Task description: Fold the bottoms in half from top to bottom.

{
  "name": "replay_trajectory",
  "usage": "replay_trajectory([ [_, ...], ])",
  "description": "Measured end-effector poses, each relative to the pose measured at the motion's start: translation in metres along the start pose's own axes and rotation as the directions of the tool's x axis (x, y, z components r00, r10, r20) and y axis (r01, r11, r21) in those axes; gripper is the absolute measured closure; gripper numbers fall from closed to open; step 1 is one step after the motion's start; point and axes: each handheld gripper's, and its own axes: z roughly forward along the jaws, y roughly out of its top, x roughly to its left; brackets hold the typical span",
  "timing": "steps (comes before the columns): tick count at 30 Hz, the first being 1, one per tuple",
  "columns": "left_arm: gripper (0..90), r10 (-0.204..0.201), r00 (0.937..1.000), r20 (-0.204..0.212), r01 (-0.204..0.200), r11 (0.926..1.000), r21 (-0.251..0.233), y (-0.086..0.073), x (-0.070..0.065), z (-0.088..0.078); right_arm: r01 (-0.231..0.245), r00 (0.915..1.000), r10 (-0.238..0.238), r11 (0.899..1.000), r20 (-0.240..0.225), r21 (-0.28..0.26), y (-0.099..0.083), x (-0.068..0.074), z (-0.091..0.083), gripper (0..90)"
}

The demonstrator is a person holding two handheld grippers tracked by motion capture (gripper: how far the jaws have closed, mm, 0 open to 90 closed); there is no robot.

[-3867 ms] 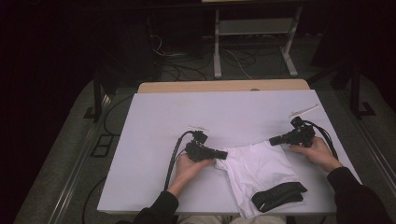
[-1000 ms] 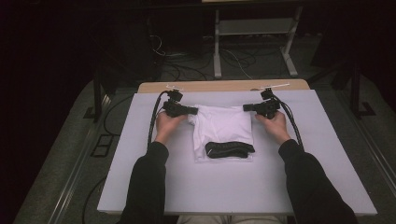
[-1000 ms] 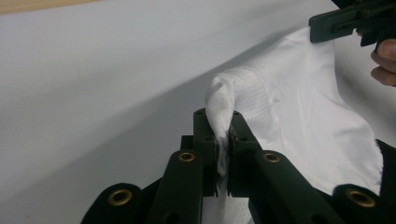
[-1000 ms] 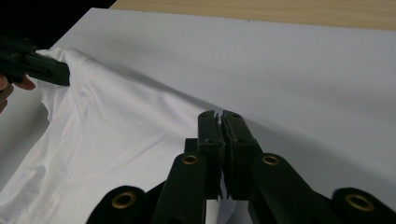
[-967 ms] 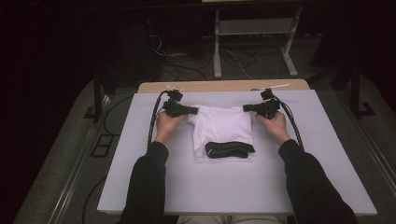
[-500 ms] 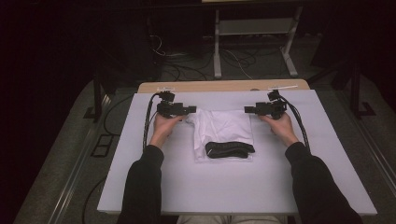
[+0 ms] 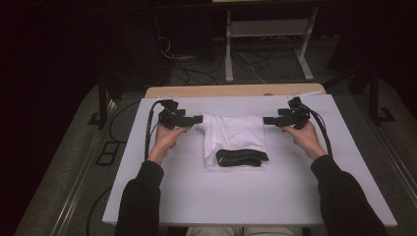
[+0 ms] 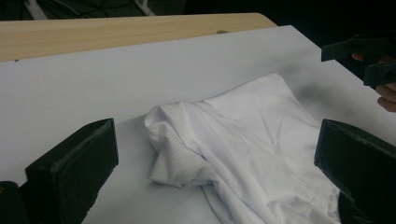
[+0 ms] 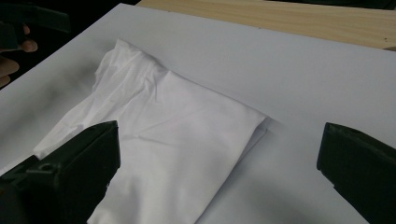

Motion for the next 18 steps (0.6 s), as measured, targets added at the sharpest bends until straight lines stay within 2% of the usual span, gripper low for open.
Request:
replay_trajectory([
  [5, 0.0, 0.019, 0.9998, -0.005, -0.019, 0.9997, -0.018, -0.001, -0.007, -0.008, 0.017, 0.9998, -0.017, 1.000, -0.005, -0.003, -0.003, 0.006, -0.013, 0.0],
  [10, 0.0, 0.050, 0.9986, -0.016, -0.050, 0.9987, -0.009, -0.003, -0.013, -0.014, 0.036, 0.9993, -0.036, 0.999, -0.012, 0.000, -0.008, 0.013, -0.024, 0.0],
  [13, 0.0, 0.055, 0.9983, -0.017, -0.056, 0.9983, -0.019, -0.003, -0.019, -0.021, 0.043, 0.9989, -0.043, 0.999, -0.015, -0.001, -0.010, 0.016, -0.029, 0.0],
  [18, 0.0, 0.089, 0.9959, -0.015, -0.089, 0.9957, -0.025, -0.001, -0.031, -0.031, 0.055, 0.9983, -0.055, 0.998, -0.017, -0.005, -0.014, 0.021, -0.037, 0.0],
])
